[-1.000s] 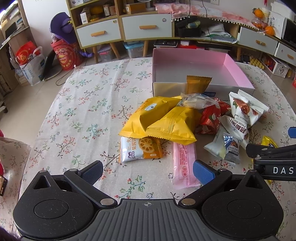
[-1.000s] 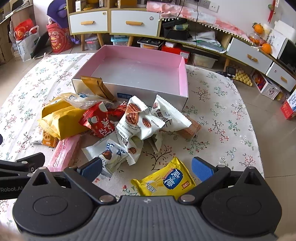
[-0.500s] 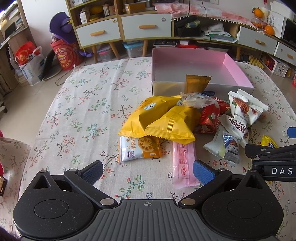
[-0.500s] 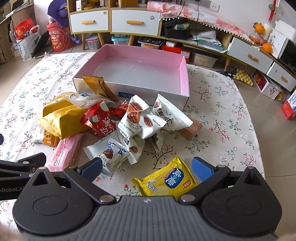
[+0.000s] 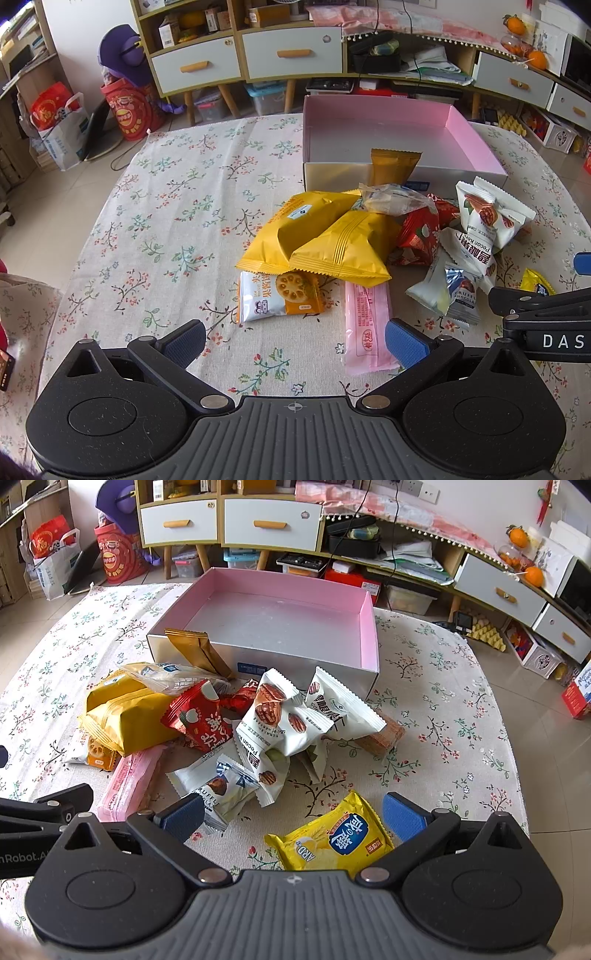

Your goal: Organize snacks

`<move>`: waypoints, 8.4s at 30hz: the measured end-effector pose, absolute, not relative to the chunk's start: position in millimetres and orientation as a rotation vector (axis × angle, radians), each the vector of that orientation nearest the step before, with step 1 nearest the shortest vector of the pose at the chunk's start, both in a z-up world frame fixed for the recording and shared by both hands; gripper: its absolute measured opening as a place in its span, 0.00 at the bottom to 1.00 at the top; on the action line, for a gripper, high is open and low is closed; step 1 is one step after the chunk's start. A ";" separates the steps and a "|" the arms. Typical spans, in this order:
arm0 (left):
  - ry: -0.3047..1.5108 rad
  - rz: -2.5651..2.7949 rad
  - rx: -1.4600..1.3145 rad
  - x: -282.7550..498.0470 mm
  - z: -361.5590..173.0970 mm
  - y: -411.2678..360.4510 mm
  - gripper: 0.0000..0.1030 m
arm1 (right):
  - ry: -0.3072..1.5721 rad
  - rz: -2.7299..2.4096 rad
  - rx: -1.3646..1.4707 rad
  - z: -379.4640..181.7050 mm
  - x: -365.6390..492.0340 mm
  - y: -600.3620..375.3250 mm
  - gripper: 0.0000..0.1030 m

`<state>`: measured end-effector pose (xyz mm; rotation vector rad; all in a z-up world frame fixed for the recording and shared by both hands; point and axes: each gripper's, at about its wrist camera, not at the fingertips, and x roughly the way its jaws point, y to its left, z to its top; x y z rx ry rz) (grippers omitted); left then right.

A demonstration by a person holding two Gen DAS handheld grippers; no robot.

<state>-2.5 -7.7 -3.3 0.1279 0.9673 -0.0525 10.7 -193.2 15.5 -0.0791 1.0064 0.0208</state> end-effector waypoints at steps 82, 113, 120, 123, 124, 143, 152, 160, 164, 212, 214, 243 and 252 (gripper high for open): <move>1.041 -0.468 0.052 82.4 -35.5 -21.0 0.40 | 1.076 0.155 0.433 -7.4 71.3 -244.2 0.44; 0.916 -0.436 -0.115 39.1 37.9 36.6 0.35 | 0.908 0.145 0.495 42.2 62.8 -266.2 0.44; 0.882 -0.429 -0.103 43.4 55.1 39.4 0.35 | 0.887 0.127 0.509 44.7 71.6 -271.1 0.44; 0.870 -0.425 -0.100 55.6 56.3 35.4 0.35 | 0.880 0.127 0.514 46.2 76.7 -270.7 0.44; 0.868 -0.426 -0.093 60.8 55.3 32.1 0.35 | 0.879 0.130 0.516 46.1 80.4 -270.7 0.44; 0.824 -0.439 0.042 211.3 -1.5 -49.3 0.35 | 0.927 0.118 0.518 3.1 165.3 -280.9 0.44; 0.816 -0.334 0.110 214.0 -46.2 -44.9 0.36 | 0.966 0.138 0.489 -15.3 175.0 -266.8 0.44; 0.856 -0.263 0.135 200.2 -43.8 -45.5 0.35 | 0.985 0.157 0.447 -11.8 173.3 -257.4 0.45; 0.872 -0.241 0.128 196.8 -43.6 -45.9 0.35 | 0.997 0.155 0.416 -11.2 172.0 -255.4 0.45; 0.857 -0.299 0.127 48.3 -1.2 12.7 0.95 | 0.908 0.150 0.160 20.6 49.2 -248.6 1.00; 0.872 -0.311 0.115 43.8 -2.3 16.1 0.95 | 0.921 0.155 0.149 18.5 46.6 -250.6 1.00; 1.082 -0.394 0.050 13.2 -44.3 -20.8 0.79 | 1.191 -0.020 0.371 -30.2 28.0 -290.0 0.90; 1.121 -0.377 0.108 15.8 -49.8 -24.7 0.52 | 1.233 -0.036 0.292 -33.9 21.7 -285.8 0.75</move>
